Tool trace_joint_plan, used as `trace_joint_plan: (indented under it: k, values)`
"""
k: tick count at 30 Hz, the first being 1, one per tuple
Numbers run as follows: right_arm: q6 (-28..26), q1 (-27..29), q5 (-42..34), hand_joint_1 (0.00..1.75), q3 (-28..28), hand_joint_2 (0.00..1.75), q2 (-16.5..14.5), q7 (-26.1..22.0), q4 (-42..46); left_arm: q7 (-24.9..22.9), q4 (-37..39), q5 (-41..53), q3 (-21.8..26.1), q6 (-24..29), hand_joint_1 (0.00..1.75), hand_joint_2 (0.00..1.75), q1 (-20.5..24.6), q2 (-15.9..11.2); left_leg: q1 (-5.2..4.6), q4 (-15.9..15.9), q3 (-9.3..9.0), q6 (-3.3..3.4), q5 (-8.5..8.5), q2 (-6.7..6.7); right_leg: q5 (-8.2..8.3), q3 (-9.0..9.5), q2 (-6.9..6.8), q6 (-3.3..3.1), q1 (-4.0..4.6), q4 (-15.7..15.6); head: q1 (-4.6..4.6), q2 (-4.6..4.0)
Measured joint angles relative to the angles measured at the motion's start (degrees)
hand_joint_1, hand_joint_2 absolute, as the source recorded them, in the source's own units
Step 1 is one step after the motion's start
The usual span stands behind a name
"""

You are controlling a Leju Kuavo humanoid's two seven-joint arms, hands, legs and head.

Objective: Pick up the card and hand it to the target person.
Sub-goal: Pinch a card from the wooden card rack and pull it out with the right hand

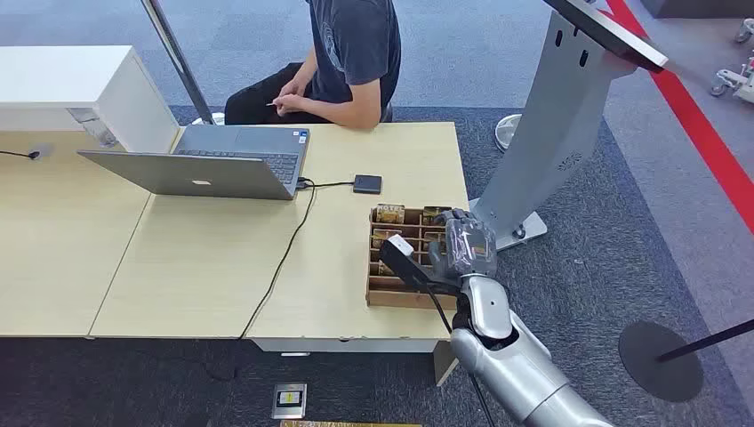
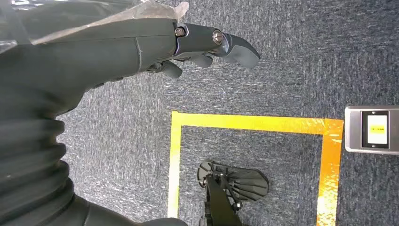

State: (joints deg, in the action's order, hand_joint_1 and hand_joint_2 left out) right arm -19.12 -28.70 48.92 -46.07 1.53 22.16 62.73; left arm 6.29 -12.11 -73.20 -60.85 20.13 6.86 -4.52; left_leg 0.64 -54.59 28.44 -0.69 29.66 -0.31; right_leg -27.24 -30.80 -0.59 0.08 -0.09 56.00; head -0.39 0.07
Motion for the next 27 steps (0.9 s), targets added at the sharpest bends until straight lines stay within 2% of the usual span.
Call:
trace_joint_plan:
  k: [27]
  values:
    - [0.00,0.00,-0.02,0.77,0.00,1.75,0.00,-0.02,0.00,0.01,0.00,0.00,0.00,0.00,0.00,1.75,0.00,0.02,0.00,0.00,0.00,0.00,0.00,0.00,0.00,0.00,0.00,0.00,0.00,0.00,0.00,0.01]
